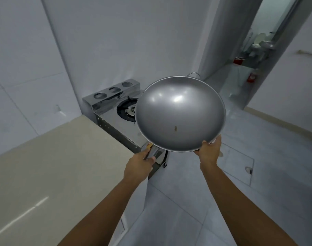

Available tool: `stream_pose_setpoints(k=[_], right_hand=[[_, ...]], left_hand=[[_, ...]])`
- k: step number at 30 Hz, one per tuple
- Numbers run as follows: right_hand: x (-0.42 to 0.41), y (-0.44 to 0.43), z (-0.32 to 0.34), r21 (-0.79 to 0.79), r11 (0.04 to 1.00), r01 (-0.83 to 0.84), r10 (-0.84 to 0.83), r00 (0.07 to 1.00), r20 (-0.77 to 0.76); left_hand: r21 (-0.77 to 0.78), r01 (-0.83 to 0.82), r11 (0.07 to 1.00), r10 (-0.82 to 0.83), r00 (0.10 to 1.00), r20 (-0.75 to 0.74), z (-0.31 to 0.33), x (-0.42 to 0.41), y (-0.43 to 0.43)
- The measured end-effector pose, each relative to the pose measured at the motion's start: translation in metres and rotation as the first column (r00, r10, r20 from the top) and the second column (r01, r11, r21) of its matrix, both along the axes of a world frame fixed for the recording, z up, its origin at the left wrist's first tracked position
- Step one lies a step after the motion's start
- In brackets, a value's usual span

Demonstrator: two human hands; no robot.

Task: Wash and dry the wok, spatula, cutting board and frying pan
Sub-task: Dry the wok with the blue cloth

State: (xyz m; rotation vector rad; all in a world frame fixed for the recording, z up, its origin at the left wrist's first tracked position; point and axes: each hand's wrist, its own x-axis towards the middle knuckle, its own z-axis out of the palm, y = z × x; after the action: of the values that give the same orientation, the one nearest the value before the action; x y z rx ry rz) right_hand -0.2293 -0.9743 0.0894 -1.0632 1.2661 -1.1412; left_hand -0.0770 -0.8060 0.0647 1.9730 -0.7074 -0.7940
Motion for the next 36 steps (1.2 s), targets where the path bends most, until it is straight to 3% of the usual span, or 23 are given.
stream_pose_setpoints(k=[11,17,20,26,30,36], right_hand=[[0.132,-0.209,-0.036,-0.016,0.952,-0.304,0.299,0.942,-0.152],[0.202,-0.276,-0.048,0.030,0.896,-0.444,0.438,0.870,-0.224],[0.234,-0.300,-0.057,0.060,0.857,-0.512,0.511,0.830,-0.224],[0.286,-0.338,-0.058,0.167,0.710,-0.684,0.704,0.696,-0.145],[0.311,-0.357,-0.053,0.182,0.590,-0.786,0.807,0.565,-0.173],[0.332,-0.370,-0.052,0.253,0.465,-0.849,0.884,0.429,-0.185]], left_hand=[[0.012,-0.230,0.973,0.231,0.973,-0.018,-0.023,0.066,-0.151],[0.011,-0.365,0.931,0.365,0.928,-0.073,-0.027,0.094,-0.198],[0.028,-0.426,0.904,0.426,0.904,-0.017,-0.031,0.104,-0.215],[0.102,-0.581,0.807,0.587,0.809,-0.036,-0.029,0.108,-0.254],[0.104,-0.683,0.723,0.691,0.716,-0.096,-0.034,0.105,-0.283],[0.123,-0.741,0.660,0.746,0.666,0.009,-0.036,0.092,-0.313]])
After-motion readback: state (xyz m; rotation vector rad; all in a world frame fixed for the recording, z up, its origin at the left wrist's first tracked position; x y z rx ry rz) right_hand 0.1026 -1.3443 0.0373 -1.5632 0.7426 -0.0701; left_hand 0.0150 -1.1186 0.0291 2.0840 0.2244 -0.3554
